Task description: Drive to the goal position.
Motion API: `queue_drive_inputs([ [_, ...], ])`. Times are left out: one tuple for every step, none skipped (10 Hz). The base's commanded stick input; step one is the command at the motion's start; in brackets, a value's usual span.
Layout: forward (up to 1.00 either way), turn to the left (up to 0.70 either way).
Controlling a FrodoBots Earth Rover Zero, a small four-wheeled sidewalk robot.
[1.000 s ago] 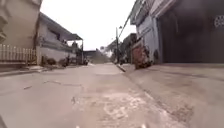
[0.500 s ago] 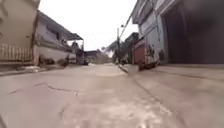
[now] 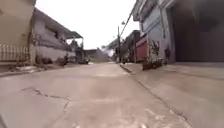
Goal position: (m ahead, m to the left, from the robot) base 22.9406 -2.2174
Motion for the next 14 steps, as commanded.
queue_drive_inputs([
  [1.0, 0.0],
  [1.0, 0.0],
  [1.0, 0.0],
  [1.0, 0.0],
  [1.0, 0.0],
  [1.0, 0.0],
  [1.0, -0.09],
  [1.0, -0.28],
  [1.0, -0.22],
  [1.0, -0.03],
  [1.0, 0.0],
  [1.0, 0.0],
  [1.0, 0.0],
  [1.0, 0.0],
])
